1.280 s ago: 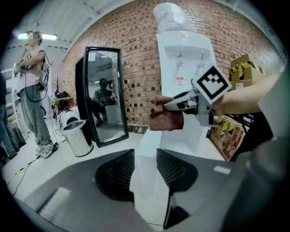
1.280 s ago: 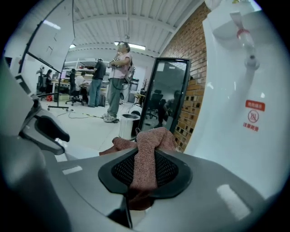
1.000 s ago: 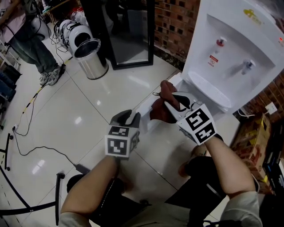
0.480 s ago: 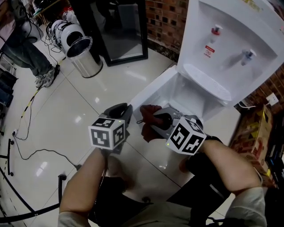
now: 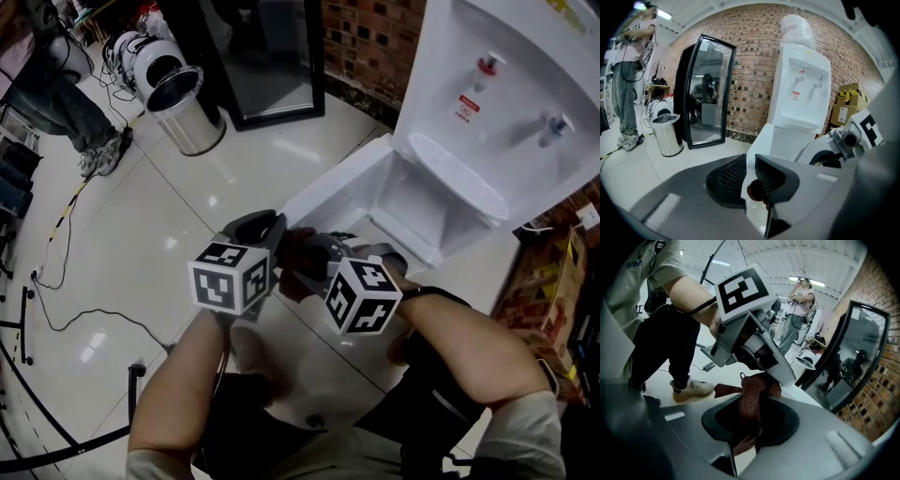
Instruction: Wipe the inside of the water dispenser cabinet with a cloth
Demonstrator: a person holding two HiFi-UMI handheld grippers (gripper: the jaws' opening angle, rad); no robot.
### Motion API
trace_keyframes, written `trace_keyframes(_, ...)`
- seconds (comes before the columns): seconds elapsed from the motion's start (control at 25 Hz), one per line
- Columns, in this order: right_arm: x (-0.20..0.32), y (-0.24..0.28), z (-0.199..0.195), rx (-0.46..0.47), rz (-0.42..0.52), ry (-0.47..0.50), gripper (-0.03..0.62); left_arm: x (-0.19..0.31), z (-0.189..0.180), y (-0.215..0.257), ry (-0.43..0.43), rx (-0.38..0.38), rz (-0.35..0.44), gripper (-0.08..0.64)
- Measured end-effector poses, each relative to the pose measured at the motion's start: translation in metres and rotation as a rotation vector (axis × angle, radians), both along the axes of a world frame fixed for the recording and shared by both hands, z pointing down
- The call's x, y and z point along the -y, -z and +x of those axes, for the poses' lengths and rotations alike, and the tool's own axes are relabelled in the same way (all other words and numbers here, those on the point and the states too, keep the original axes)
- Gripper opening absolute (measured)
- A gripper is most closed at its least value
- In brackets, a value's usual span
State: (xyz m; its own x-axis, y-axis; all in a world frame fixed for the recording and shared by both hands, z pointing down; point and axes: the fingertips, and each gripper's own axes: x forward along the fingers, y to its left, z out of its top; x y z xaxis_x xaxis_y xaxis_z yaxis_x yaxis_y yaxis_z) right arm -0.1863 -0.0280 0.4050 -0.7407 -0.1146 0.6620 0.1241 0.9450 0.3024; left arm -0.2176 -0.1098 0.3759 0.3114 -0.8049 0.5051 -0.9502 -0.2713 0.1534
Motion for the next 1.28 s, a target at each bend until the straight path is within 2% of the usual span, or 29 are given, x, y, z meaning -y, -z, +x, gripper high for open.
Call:
trace_keyframes(0.52, 0.057, -0.015, -0.003, 0.006, -0.048, -0.213, 0.094, 0.016, -0.017, 0.001, 0.026, -0.051, -0.014, 0.037)
trace_keyframes(0.72, 0.076, -0.027, 0.002, 0.004, -0.003, -0.278, 0.094, 0.019, -0.018, -0.001, 0.031, -0.051, -0.015, 0.032)
trace_keyframes(0.84, 0.095, -0.04, 0.013, -0.002, 0.032, -0.355, 0.094, 0.018, -0.017, -0.001, 0.024, -0.044, -0.016, 0.029)
trace_keyframes(1.04, 0.136, -0.039, 0.028, 0.089, 0.007, -0.522, 0.093, 0.017, -0.018, 0.001, 0.014, -0.037, -0.026, 0.026)
trace_keyframes(1.28, 0.149, -0.038, 0.027, 0.167, -0.032, -0.62, 0.092, 0.019, -0.022, 0.002, 0.02, -0.044, -0.024, 0.021)
